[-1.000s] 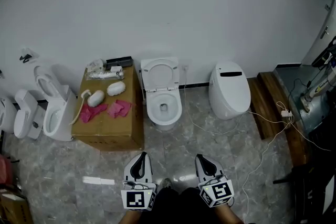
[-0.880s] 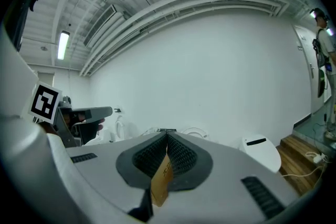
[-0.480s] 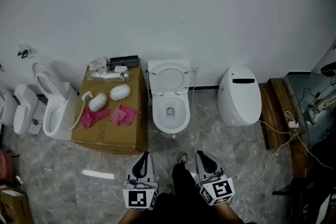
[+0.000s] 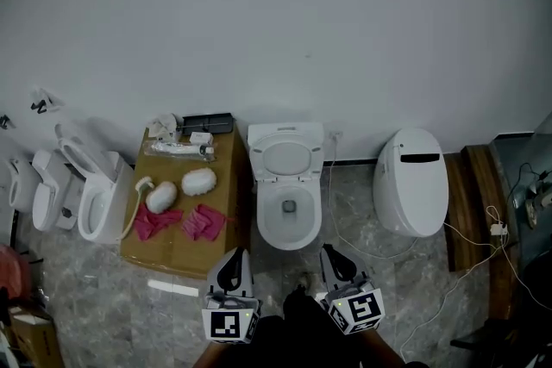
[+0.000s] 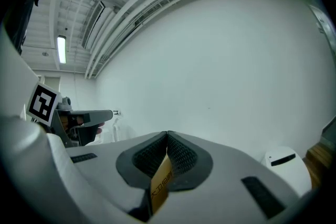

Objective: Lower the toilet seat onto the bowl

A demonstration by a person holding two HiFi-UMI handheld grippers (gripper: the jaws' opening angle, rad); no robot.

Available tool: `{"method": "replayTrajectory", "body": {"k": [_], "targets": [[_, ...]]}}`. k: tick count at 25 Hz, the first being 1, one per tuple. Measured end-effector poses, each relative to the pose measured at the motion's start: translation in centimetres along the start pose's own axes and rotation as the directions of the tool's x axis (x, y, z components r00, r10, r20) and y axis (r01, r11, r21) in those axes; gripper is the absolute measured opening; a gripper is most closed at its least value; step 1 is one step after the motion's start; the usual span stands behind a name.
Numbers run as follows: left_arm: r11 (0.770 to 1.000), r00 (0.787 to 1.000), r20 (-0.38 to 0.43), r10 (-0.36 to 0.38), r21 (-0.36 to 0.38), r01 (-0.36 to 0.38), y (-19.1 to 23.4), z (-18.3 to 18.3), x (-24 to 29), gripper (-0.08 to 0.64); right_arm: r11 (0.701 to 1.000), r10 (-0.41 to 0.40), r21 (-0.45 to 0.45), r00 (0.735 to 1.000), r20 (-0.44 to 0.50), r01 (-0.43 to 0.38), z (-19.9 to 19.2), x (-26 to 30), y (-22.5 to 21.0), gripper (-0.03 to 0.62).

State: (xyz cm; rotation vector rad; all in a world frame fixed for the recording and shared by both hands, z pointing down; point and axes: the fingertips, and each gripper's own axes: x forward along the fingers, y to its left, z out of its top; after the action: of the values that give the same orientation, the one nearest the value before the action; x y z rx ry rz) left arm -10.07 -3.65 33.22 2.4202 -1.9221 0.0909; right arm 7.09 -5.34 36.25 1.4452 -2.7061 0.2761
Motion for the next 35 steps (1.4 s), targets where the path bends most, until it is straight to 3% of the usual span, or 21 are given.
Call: {"method": "replayTrajectory", "body": {"k": [4,9,14,17,22,25,28,35], "targets": [[0.999,0.999,-0.031,0.037,0.013,-0.036,0.9,-0.2,4.6,0.012,0.999,0.022,-0.026,1.000,-0.013,-0.022,0.5,4.2,-3.2,0.026],[0.998,0.995,-0.102,0.008,0.055,-0.003,1.3,-1.2,8.7,0.012,0.998,0.033,-0.057,0.999,-0.042,-0.035,0.6,7.9,-5.5,0.026],[0.999,0.994,-0.113,-0.001,0.047,0.006,2.8,-2.0,12.8,0.012,0.999,0.035,-0.038,0.997,-0.067,-0.038,0.0,11.0,-7.4,0.026],[0.997,0.992,-0.120,-0.048,0.058,0.055,3.5,-2.7,15.6,0.012,0.999,0.029,-0.021,0.995,-0.098,-0.031,-0.5,13.3,-8.9,0.026],[0.986,0.970,-0.204,-0.129,0.081,0.148,6.3,-4.9,21.5,0.012,0.998,0.031,-0.056,0.989,-0.141,-0.040,-0.9,19.2,-11.2,0.026],[0.972,0.947,-0.266,-0.182,0.095,0.214,8.1,-6.3,25.0,0.012,0.995,0.051,-0.075,0.980,-0.190,-0.066,-1.3,22.9,-12.0,0.026],[0.948,0.907,-0.345,-0.240,0.116,0.295,9.3,-8.5,28.8,0.012,0.988,0.089,-0.098,0.963,-0.253,-0.116,-2.2,26.8,-13.1,0.028],[0.882,0.815,-0.480,-0.323,0.158,0.443,11.3,-14.8,36.0,0.014,0.962,0.129,-0.167,0.900,-0.416,-0.214,-6.1,34.1,-16.3,0.031]]}}
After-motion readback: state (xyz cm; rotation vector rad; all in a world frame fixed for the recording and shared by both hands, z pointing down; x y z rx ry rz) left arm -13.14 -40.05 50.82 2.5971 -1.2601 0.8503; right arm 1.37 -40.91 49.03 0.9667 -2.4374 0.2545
